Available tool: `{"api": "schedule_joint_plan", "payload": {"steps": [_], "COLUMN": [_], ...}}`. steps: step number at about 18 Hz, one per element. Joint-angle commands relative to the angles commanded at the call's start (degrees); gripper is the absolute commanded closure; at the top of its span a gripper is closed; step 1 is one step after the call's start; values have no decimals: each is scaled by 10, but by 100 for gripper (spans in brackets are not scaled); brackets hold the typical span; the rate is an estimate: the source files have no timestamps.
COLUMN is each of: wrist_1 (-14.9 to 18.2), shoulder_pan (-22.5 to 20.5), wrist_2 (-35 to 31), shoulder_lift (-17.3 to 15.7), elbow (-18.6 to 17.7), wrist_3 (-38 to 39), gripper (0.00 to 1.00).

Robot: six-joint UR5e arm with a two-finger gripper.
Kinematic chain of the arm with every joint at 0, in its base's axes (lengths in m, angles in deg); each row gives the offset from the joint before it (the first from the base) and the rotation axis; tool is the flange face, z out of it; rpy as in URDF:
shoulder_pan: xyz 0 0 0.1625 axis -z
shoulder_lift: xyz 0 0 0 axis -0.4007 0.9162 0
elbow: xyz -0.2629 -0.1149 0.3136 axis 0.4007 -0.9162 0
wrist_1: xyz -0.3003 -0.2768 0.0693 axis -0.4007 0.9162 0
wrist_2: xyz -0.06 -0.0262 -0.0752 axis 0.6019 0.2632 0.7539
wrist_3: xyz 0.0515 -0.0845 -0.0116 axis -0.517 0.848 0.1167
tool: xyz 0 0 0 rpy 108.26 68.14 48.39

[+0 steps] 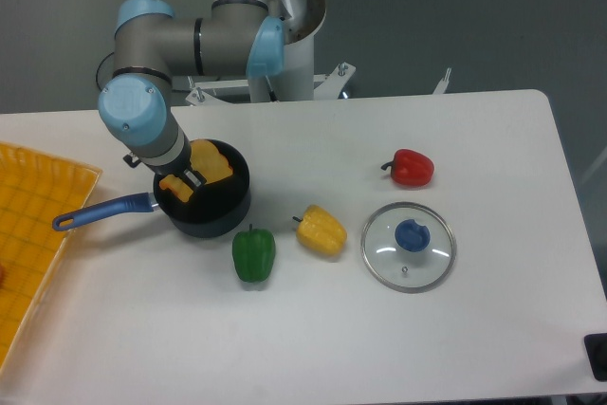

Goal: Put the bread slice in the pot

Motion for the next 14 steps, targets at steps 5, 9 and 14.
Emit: {"api": "schedule_joint_plan", "payload": {"steps": [5, 9, 14], "wrist_1": [-12, -12, -12], "shoulder_pan": [3, 4, 4], "wrist_2": [-14, -16, -23], "shoulder_lift": [11, 14, 21], "elbow": [-9, -8, -4], "wrist_3": [-2, -4, -6], "gripper": [96, 96, 93]}}
